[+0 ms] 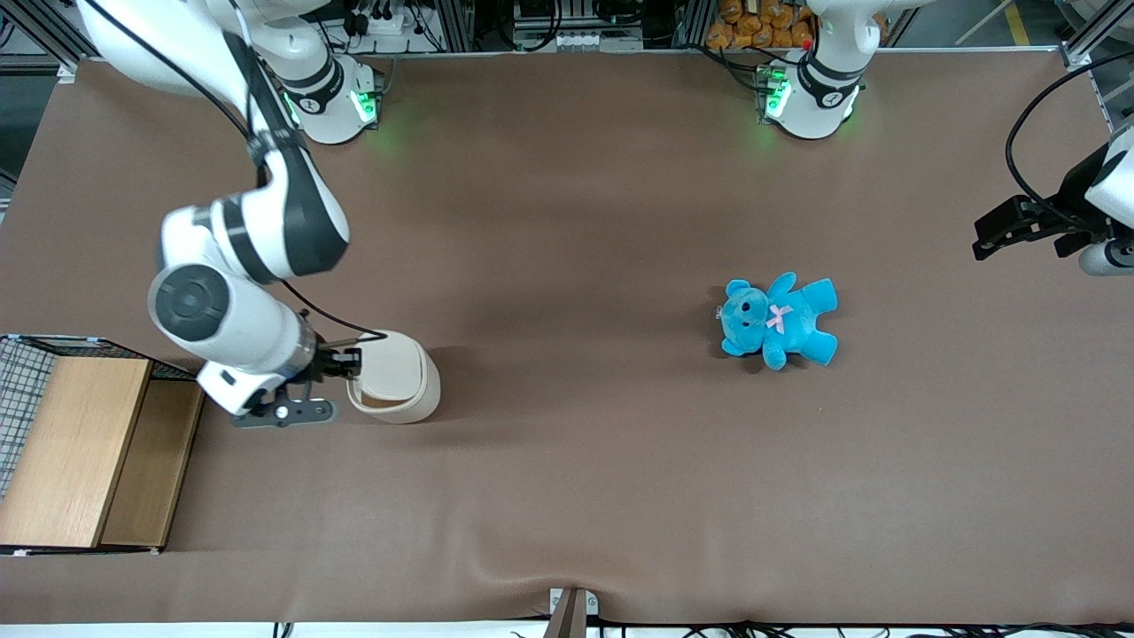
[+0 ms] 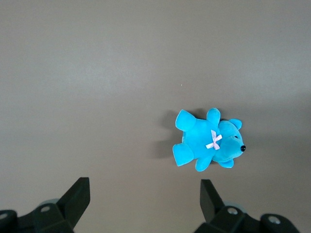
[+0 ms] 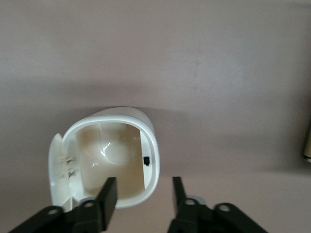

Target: Open trash can with right arm

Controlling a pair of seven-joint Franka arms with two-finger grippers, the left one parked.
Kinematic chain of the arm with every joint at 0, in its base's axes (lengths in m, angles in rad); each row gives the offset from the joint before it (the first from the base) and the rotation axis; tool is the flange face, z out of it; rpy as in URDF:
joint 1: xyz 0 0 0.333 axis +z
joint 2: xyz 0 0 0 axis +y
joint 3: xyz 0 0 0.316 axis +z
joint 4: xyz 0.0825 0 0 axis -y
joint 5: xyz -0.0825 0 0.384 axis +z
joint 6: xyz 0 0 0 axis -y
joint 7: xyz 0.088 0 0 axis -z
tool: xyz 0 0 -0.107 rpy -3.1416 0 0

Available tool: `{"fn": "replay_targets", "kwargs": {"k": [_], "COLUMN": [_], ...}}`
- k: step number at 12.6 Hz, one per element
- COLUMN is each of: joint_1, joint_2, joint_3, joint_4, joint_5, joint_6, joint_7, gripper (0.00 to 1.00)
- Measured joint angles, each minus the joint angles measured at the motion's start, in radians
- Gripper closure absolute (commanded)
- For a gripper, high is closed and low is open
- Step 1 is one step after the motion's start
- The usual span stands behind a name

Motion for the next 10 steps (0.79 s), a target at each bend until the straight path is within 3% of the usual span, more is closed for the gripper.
{"fn": "replay_targets", "kwargs": {"k": [6, 10], "joint_1": [-0.101, -0.181], "joint_2": [-0.078, -0.119], "joint_3": [-0.001, -0.002], "joint_4": [0.077, 0.078], "joint_5": [0.001, 0.001], "joint_6": [-0.046, -0.068], "joint_7": [-0.005, -0.106], "gripper": [0.00, 0.00]}}
